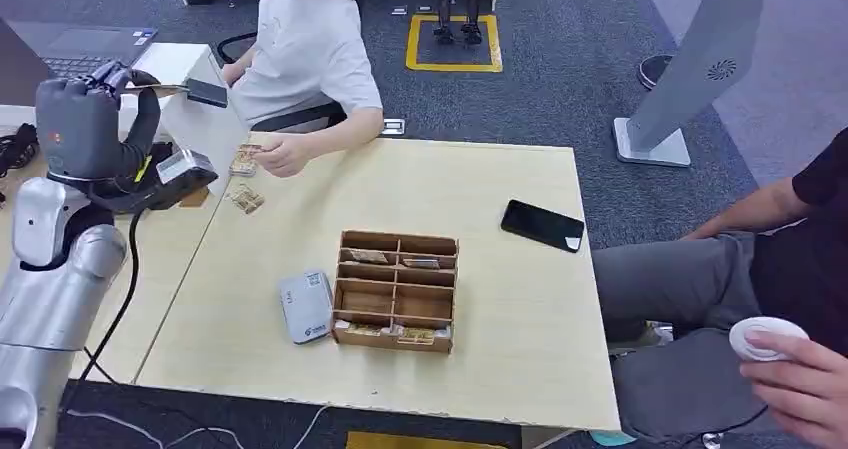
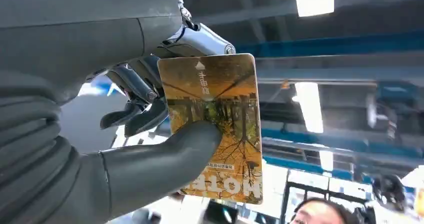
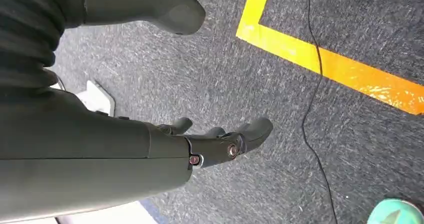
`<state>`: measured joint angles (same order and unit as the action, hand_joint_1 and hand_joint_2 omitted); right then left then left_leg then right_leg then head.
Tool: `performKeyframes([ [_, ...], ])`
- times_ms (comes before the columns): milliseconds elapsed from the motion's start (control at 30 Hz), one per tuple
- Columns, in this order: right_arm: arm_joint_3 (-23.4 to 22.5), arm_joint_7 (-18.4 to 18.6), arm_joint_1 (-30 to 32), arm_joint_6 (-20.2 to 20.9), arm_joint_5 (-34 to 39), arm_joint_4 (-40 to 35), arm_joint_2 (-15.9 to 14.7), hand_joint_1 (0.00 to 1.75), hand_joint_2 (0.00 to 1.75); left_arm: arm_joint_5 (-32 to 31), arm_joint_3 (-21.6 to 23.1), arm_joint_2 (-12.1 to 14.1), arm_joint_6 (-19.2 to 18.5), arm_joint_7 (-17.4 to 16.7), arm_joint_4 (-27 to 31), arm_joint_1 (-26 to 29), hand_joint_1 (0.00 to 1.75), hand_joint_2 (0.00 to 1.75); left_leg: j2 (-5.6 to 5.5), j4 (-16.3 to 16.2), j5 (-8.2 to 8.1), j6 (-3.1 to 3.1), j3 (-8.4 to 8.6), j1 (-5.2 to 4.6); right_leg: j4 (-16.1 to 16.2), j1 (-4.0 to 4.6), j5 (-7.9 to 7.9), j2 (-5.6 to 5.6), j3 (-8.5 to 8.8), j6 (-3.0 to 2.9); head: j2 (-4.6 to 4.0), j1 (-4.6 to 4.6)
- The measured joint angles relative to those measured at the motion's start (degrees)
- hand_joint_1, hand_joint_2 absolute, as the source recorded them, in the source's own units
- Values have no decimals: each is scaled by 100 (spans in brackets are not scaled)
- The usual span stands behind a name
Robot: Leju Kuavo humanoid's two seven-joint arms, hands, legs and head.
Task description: Pass the card to the sensor for recognition and then transmit it.
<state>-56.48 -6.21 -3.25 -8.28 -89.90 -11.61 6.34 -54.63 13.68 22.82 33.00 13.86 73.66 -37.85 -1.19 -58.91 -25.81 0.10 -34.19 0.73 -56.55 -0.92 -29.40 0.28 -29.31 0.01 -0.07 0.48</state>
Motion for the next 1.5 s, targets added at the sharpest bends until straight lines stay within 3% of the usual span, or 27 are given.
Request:
performKeyframes([
  [233, 105, -29, -6, 15, 2, 7, -24, 0, 175, -366, 260, 256, 46, -9, -225, 29, 175, 175, -1, 0, 0, 0, -1, -1, 1, -1, 0, -2, -2, 0, -2, 2],
  [833, 160, 15, -46, 33, 55, 28, -26, 0, 175, -357, 719, 193, 103, -50, -606, 73, 175, 175, 0, 0, 0, 0, -3, 0, 0, 0, 1, 0, -5, 0, 0, 0],
  [867, 160, 15, -46, 33, 57, 28, -28, 0, 175, -316, 732, 188, 101, -41, -619, 73, 0, 175, 1, 0, 0, 0, -3, -1, 0, -1, 1, 0, -5, 0, 0, 0],
  [1067, 160, 17, -45, 28, 151, 28, -35, 0, 175, 218, 765, 53, -4, 52, -689, 84, 0, 175, -1, -1, 0, 0, -5, -1, 1, -1, 1, -2, -5, 0, 0, 0],
  [1300, 160, 20, -34, 2, 218, 31, -35, 0, 175, 632, 776, -140, -618, -120, -711, 91, 0, 175, 0, -1, 0, 0, -5, -1, 1, -1, 3, 0, -7, 1, 0, 0],
  [1500, 160, 4, -35, 0, 315, 31, -35, 0, 175, 993, 778, -113, -1084, -120, -685, 160, 0, 175, 1, 0, 0, 0, -5, -1, -1, -1, 3, 1, -6, 1, 0, 2],
])
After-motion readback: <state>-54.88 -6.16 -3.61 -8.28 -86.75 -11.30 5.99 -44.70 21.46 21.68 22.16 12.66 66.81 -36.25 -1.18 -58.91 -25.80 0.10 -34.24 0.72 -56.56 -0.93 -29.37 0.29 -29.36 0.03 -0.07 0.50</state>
